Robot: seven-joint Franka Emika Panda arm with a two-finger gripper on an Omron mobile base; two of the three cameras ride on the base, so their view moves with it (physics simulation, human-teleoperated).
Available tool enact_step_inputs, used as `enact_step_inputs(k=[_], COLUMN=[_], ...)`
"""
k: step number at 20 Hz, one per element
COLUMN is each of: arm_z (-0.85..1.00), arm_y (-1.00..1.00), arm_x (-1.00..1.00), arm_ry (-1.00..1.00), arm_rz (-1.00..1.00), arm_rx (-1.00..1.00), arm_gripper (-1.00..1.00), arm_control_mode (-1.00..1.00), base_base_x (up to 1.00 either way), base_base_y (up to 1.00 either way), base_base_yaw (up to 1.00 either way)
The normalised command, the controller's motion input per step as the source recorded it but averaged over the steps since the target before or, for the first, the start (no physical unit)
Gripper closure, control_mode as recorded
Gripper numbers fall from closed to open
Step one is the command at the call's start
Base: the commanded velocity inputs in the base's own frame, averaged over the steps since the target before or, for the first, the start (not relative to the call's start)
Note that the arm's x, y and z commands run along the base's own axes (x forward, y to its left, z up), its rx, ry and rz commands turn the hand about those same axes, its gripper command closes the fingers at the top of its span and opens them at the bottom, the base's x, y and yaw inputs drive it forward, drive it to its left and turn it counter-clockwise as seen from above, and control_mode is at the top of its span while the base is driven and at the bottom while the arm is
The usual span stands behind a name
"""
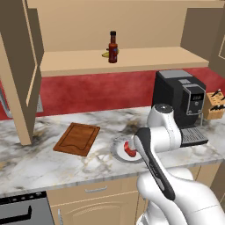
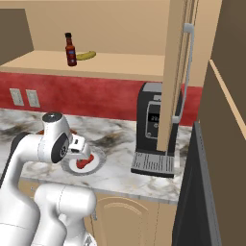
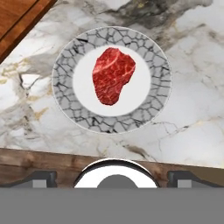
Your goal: Pick the steak from the plate and place it on the cutting board. Then pick the condiment bottle from the cabinet and place it next to the cutting board.
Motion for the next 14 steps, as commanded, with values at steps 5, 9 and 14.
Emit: enact_step_inputs(k=[5, 9, 14], arm_z=[-0.14, -0.16, -0.18], arm_y=[0.07, 0.16, 0.10], arm_x=[0.07, 0.08, 0.14], arm_ry=[0.00, 0.00, 0.00], arm_rz=[-0.03, -0.03, -0.01], arm_rx=[0.00, 0.00, 0.00], arm_gripper=[-1.00, -1.00, -1.00], arm_control_mode=[-1.00, -1.00, -1.00], base_base_x=[0.00, 0.00, 0.00], base_base_y=[0.00, 0.00, 0.00], base_base_yaw=[0.00, 0.00, 0.00])
